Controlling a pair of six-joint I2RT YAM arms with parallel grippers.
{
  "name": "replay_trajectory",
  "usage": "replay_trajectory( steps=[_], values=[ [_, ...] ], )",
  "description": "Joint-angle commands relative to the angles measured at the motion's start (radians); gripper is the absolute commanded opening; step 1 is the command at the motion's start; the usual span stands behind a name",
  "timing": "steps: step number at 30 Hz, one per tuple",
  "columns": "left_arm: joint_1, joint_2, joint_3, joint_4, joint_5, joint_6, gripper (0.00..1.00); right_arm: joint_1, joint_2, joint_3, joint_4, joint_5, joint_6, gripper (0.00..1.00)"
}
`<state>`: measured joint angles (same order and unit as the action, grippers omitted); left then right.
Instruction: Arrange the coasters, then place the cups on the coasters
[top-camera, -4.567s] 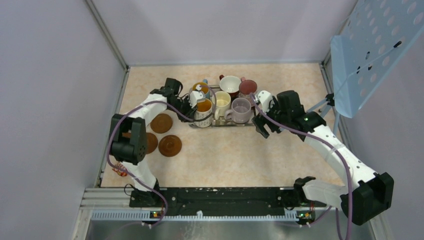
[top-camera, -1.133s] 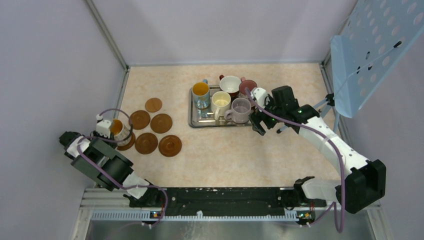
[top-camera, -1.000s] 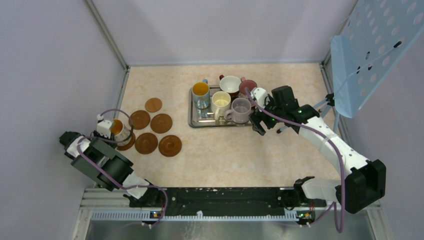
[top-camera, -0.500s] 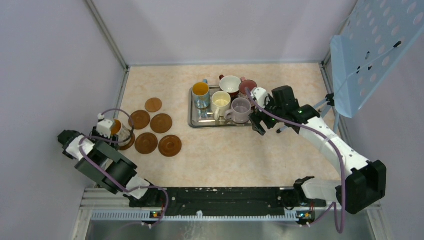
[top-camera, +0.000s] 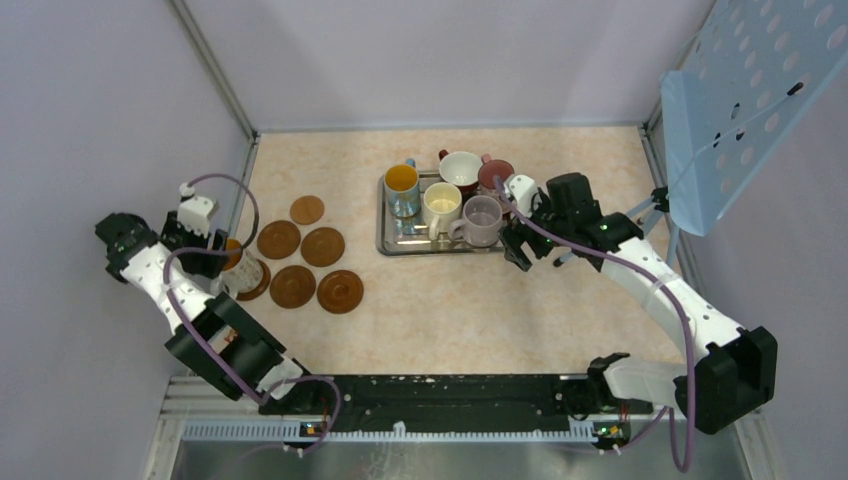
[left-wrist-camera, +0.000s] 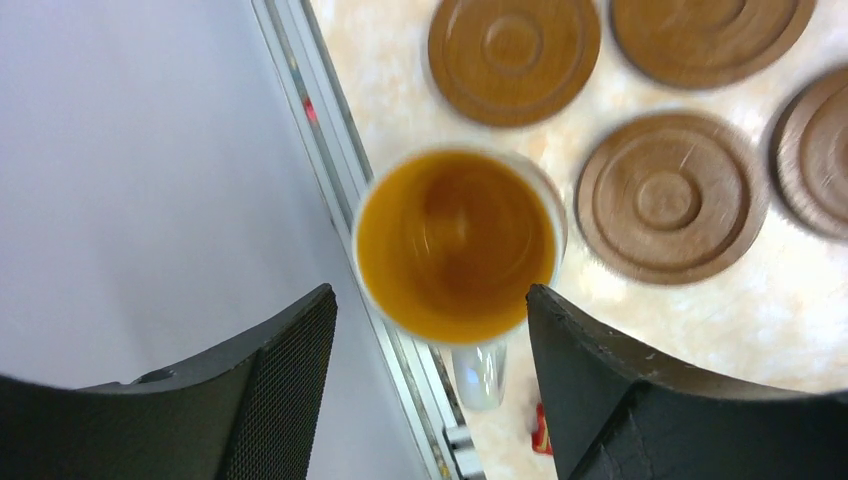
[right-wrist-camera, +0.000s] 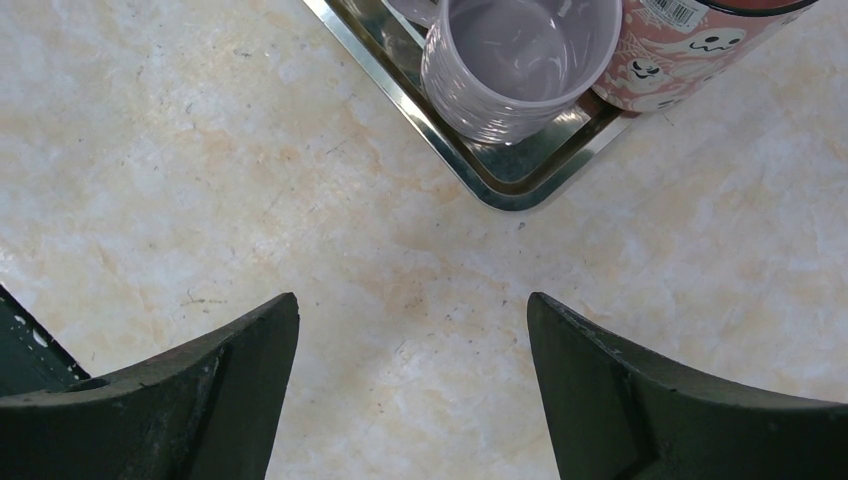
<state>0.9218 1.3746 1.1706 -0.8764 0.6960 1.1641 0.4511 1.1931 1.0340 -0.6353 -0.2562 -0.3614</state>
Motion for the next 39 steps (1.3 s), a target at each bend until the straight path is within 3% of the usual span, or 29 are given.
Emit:
replay_trajectory(
  steps=[1, 10, 15, 18, 27, 32, 39],
  values=[
    [-0.16, -0.019, 0.145, -0.052, -0.012, -0.186, 0.76, 0.01, -0.011, 0.038, 0.034, -0.015, 0.024, 0.83],
    [-0.619, 0.123, 0.367, -0.035, -0.107, -0.531, 0.78, 0.011, -0.01, 0.07, 0.041, 0.043, 0.038, 0.85],
    [-0.84, 0.195, 0.345, 0.117, -0.12, -0.645, 0.81, 0.011, -0.015, 0.072, 0.046, 0.058, 0.029, 0.85],
    [-0.944, 0.302, 0.439, 0.156, -0.18, -0.705, 0.8, 0.011, -0.016, 0.073, 0.043, 0.058, 0.024, 0.85],
    [-1.123, 0.648, 0.858, 0.225, -0.385, -0.939, 0.82, 0.009, -0.028, 0.061, 0.041, 0.067, 0.013, 0.85],
    [-1.191, 0.772, 0.977, 0.268, -0.502, -0.911, 0.81, -0.002, -0.039, 0.052, 0.041, 0.066, 0.01, 0.85],
    [-1.23, 0.911, 1.081, 0.279, -0.51, -0.881, 0.8, -0.014, -0.037, 0.048, 0.034, 0.058, 0.01, 0.85]
  ],
)
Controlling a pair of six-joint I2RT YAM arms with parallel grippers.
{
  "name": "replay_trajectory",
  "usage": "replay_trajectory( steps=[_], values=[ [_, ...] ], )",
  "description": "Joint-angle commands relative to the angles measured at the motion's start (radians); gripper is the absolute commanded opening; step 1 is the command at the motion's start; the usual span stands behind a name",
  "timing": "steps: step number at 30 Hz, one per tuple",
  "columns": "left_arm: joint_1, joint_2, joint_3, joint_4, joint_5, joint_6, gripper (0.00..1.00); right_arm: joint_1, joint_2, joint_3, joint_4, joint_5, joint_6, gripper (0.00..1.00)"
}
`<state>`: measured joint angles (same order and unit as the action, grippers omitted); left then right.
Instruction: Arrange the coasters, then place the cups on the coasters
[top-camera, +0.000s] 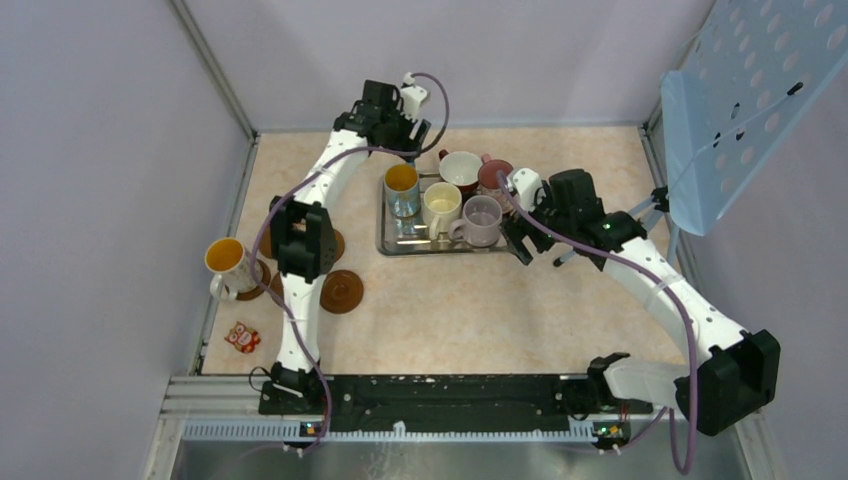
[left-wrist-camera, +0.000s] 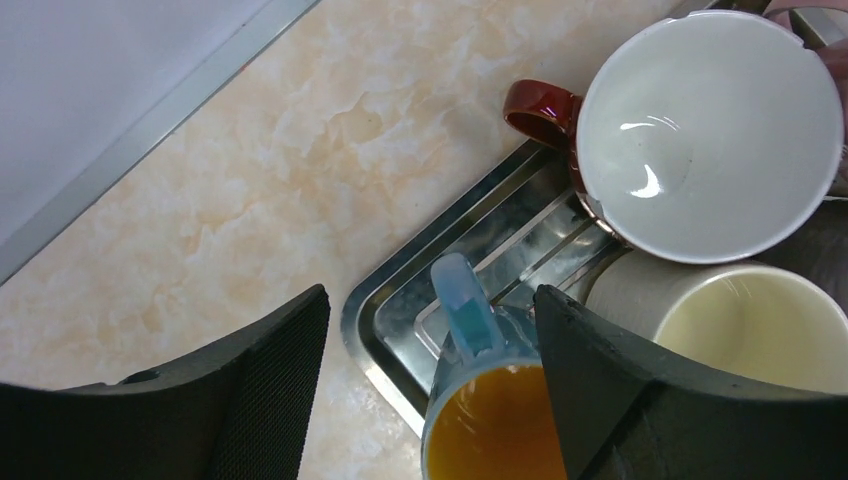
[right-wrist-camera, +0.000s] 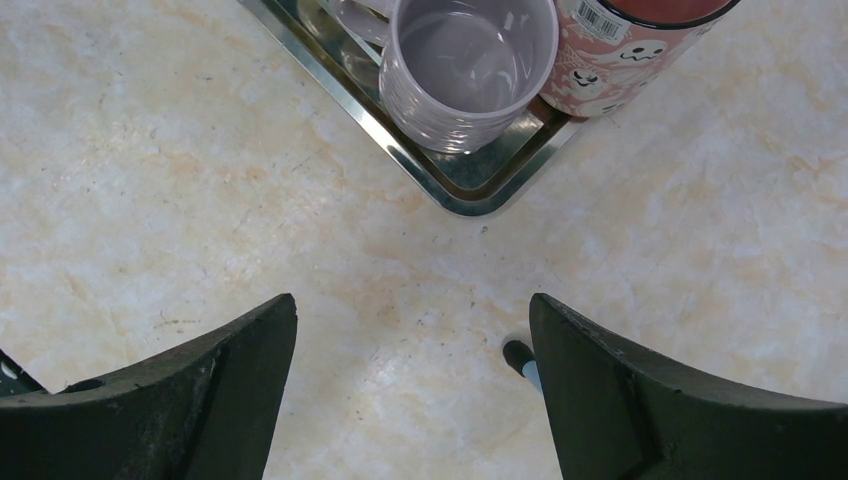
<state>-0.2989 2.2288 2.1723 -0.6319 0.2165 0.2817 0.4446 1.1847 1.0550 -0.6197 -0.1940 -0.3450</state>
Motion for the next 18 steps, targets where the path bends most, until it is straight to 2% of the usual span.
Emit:
replay_trajectory(
  steps=[1, 11, 18],
  values=[
    [-0.012, 0.076, 0.094, 0.033, -0.033, 0.004, 0.8, -0.007, -0.028, 0.026, 0.019, -0.005, -0.006, 0.85],
    [-0.013, 0.16, 0.143, 0.019, -0.158, 0.032, 0.71, -0.007, -0.022, 0.021, 0.021, -0.002, -0.007, 0.85],
    [0.007, 0.118, 0.093, 0.005, -0.169, 0.011, 0.68, -0.007, -0.02, 0.018, 0.023, -0.003, -0.012, 0.85]
  ],
)
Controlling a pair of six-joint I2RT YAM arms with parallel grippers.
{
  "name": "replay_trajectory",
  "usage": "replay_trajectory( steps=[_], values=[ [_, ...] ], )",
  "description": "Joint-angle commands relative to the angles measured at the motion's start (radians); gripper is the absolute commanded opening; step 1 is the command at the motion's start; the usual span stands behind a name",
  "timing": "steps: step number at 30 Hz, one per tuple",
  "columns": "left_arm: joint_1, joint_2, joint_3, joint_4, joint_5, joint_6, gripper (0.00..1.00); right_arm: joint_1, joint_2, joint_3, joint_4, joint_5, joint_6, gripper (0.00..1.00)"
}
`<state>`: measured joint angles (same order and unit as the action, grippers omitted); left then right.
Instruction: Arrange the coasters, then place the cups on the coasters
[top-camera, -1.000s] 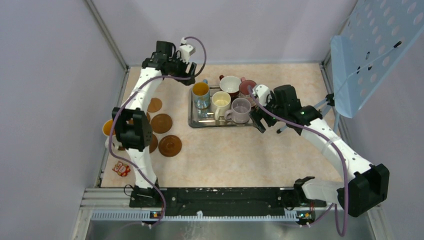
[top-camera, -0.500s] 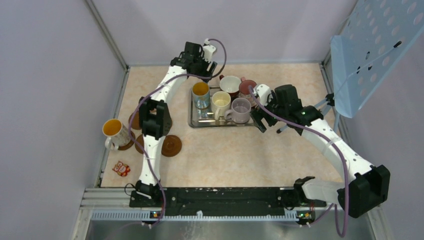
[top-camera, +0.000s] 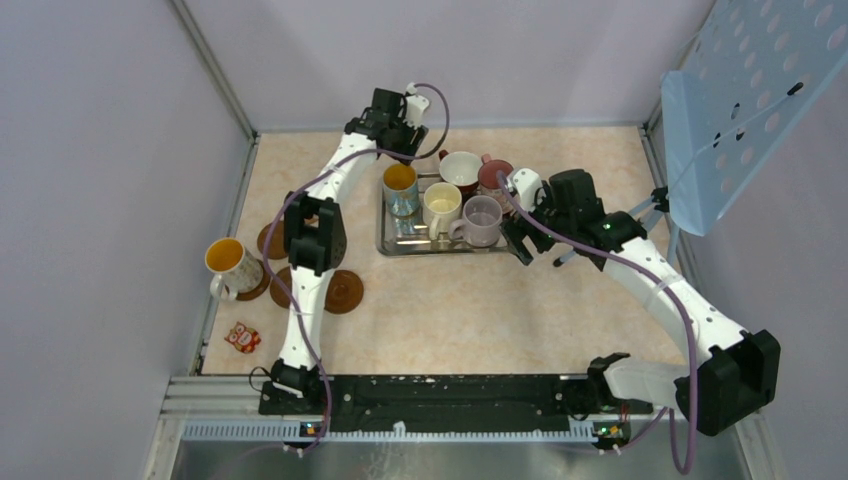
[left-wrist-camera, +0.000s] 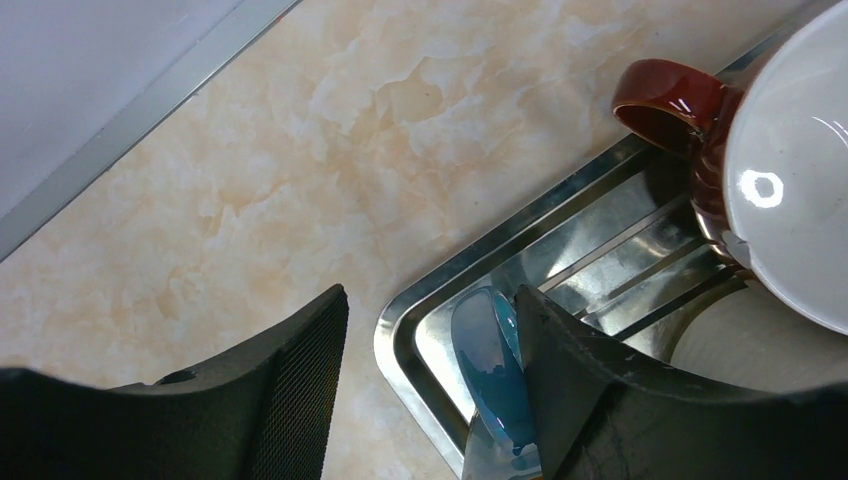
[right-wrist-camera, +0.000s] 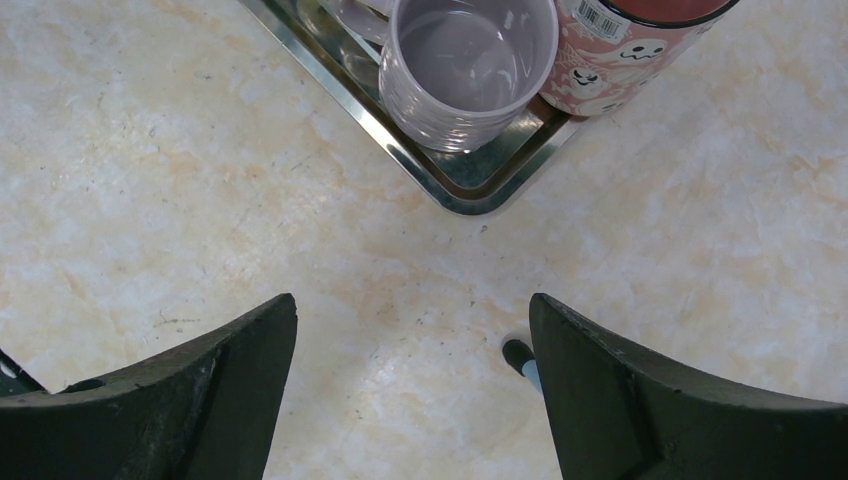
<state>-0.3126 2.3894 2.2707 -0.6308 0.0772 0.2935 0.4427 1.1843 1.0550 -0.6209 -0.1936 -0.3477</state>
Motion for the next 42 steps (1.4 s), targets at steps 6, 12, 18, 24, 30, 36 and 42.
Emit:
replay_trajectory(
  steps=[6, 12, 18, 24, 30, 36, 42],
  values=[
    [0.023, -0.085, -0.059, -0.019, -0.04, -0.003, 0.66, -0.005, -0.029, 0.008, 0.027, -0.002, -0.011, 0.85],
    [0.025, -0.103, -0.08, -0.061, -0.061, -0.018, 0.59, -0.005, -0.04, -0.005, 0.027, 0.0, -0.012, 0.85],
    [0.024, -0.135, -0.138, -0.097, -0.024, -0.083, 0.57, -0.005, -0.05, -0.013, 0.028, 0.004, -0.017, 0.85],
    [0.024, -0.19, -0.218, -0.116, 0.046, -0.165, 0.56, -0.005, -0.06, -0.02, 0.024, 0.008, -0.023, 0.85],
    [0.033, -0.211, -0.222, -0.179, 0.025, -0.189, 0.6, -0.005, -0.062, -0.024, 0.024, 0.009, -0.027, 0.85],
    [0.127, -0.236, -0.127, -0.113, 0.196, -0.06, 0.79, -0.005, -0.062, -0.025, 0.021, -0.001, -0.027, 0.85],
    [0.207, -0.25, -0.051, -0.19, 0.475, 0.355, 0.92, -0.005, -0.056, -0.018, 0.018, -0.007, -0.03, 0.85]
  ],
)
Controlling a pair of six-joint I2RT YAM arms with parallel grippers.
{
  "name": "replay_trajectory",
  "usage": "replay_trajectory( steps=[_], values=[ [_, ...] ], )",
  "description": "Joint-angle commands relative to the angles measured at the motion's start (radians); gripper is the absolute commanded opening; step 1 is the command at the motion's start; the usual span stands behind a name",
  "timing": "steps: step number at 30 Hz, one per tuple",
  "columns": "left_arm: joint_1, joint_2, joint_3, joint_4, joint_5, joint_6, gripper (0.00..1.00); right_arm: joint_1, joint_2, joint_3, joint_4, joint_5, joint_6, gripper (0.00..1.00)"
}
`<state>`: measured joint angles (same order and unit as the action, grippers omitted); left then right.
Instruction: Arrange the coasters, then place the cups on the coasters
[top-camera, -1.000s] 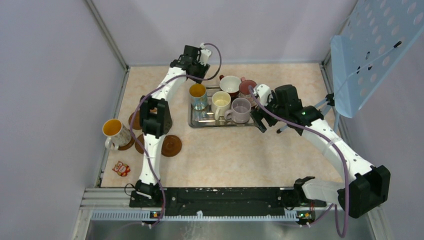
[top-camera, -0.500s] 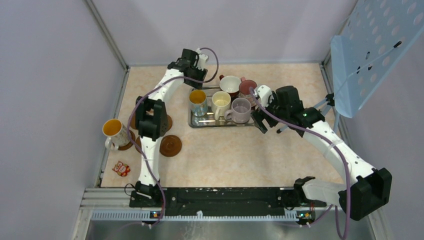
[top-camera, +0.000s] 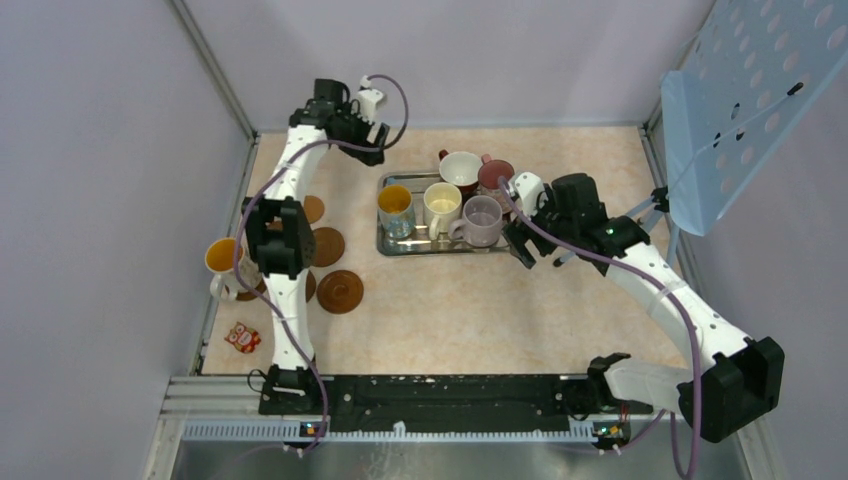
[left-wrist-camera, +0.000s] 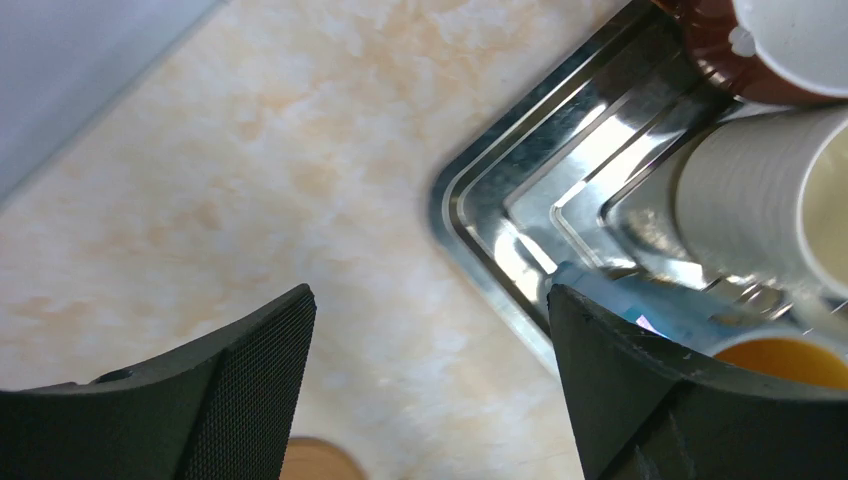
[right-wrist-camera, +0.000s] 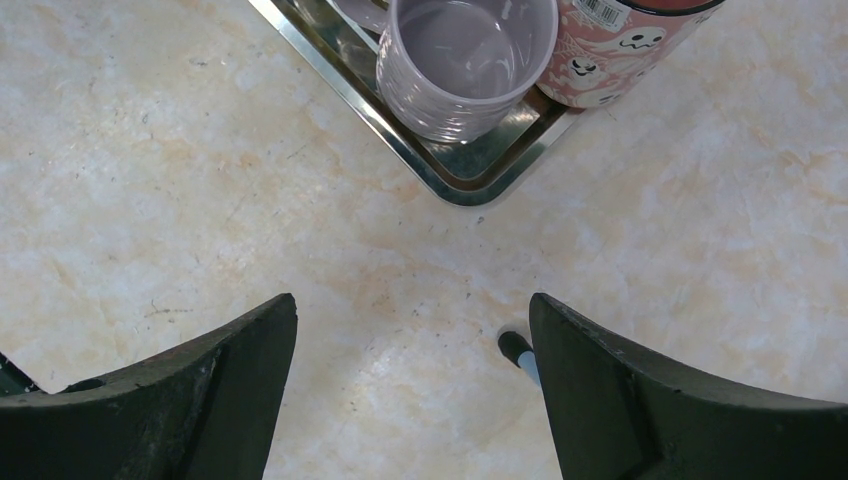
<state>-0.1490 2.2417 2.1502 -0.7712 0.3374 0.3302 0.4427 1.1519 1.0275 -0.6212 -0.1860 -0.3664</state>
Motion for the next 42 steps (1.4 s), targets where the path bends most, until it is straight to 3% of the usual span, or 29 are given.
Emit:
replay_trajectory(
  steps=[1, 6, 10, 15, 21, 34, 42],
  values=[
    [0.042, -0.101, 0.068, -0.081, 0.218, 0.396, 0.92, -0.005, -0.023, 0.009, 0.019, -0.016, -0.013, 0.85],
    [0.043, -0.087, 0.048, -0.237, 0.255, 0.766, 0.84, -0.006, -0.017, 0.011, 0.016, -0.018, -0.02, 0.85],
    [0.046, -0.115, -0.02, -0.413, 0.339, 1.2, 0.82, -0.006, -0.014, 0.011, 0.012, -0.019, -0.021, 0.85],
    [0.036, -0.075, 0.014, -0.503, 0.368, 1.443, 0.82, -0.004, -0.012, 0.009, 0.001, -0.023, -0.023, 0.85],
    [0.013, -0.053, -0.011, -0.482, 0.388, 1.548, 0.83, -0.01, -0.017, 0.004, -0.014, -0.023, -0.028, 0.85],
    [-0.054, -0.023, -0.061, -0.504, 0.274, 1.729, 0.87, -0.053, -0.034, -0.028, -0.024, -0.044, -0.015, 0.85],
    [-0.076, -0.031, -0.089, -0.569, 0.258, 1.756, 0.8, -0.055, -0.031, -0.023, -0.022, -0.048, -0.017, 0.85]
  ],
)
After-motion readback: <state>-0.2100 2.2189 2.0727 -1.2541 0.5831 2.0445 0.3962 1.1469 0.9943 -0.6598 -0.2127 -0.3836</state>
